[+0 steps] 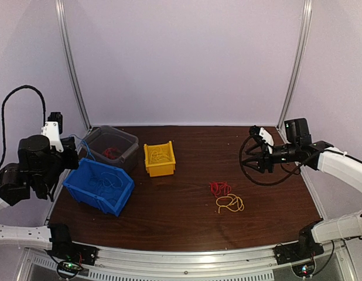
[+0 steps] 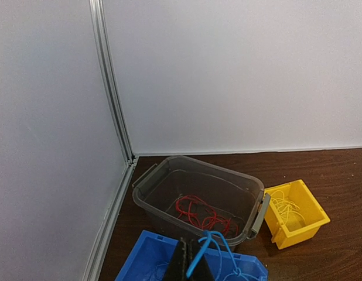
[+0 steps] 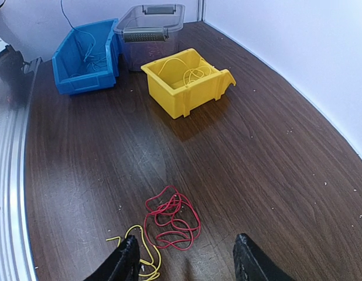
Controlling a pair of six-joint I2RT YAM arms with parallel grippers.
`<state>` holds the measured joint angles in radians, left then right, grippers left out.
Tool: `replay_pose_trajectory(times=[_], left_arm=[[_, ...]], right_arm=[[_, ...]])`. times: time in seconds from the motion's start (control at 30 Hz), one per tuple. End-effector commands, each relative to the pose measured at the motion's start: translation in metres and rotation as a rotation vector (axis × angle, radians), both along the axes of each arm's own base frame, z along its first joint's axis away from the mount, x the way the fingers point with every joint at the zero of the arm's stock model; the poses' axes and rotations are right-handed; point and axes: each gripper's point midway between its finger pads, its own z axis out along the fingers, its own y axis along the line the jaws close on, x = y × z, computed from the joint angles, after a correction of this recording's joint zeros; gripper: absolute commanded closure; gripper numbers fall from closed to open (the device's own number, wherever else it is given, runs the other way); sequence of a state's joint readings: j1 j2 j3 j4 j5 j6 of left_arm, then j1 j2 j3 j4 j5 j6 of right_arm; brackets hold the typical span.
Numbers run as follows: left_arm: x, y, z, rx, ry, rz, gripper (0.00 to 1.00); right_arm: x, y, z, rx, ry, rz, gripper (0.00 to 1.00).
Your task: Untangle the cables
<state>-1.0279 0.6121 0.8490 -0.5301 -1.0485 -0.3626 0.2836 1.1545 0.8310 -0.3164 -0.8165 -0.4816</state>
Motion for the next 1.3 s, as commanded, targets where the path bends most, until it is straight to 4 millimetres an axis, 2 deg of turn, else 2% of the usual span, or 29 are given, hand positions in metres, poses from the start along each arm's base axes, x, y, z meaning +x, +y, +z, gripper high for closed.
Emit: replay_pose_trajectory(times=[0.0, 0.17, 0.63, 0.77, 0.93, 1.07, 1.27], left_arm=[[0.003, 0.003, -0.009, -0.02, 0.013, 0.016, 1.0], [0.014, -0.002, -0.032, 0.008, 0.076, 0.01, 1.0], [0.046, 0.014, -0.091, 0.008, 0.279, 0.06, 1.0], [0.054, 0.032, -0.104, -0.028, 0.322, 0.134, 1.0], [0.066, 0.039, -0.123, -0.105, 0.384, 0.123, 1.0], [0.069, 0.048, -0.146, -0.124, 0.477, 0.164, 1.0], [0.073, 0.038, -0.174, -0.17, 0.538, 0.108, 1.0]], right_arm=[[0.003, -0.003, 0.003, 0.001, -0.024, -0.022, 0.44], [0.003, -0.003, 0.003, 0.002, -0.021, -0.021, 0.44], [0.003, -0.003, 0.0, -0.001, -0.012, -0.023, 0.44], [0.003, -0.003, 0.0, -0.001, -0.012, -0.024, 0.43], [0.003, -0.003, -0.003, -0.004, -0.005, -0.023, 0.43], [0.004, -0.003, -0.004, -0.005, 0.0, -0.024, 0.43], [0.005, -0.003, -0.006, -0.01, 0.007, -0.024, 0.43]])
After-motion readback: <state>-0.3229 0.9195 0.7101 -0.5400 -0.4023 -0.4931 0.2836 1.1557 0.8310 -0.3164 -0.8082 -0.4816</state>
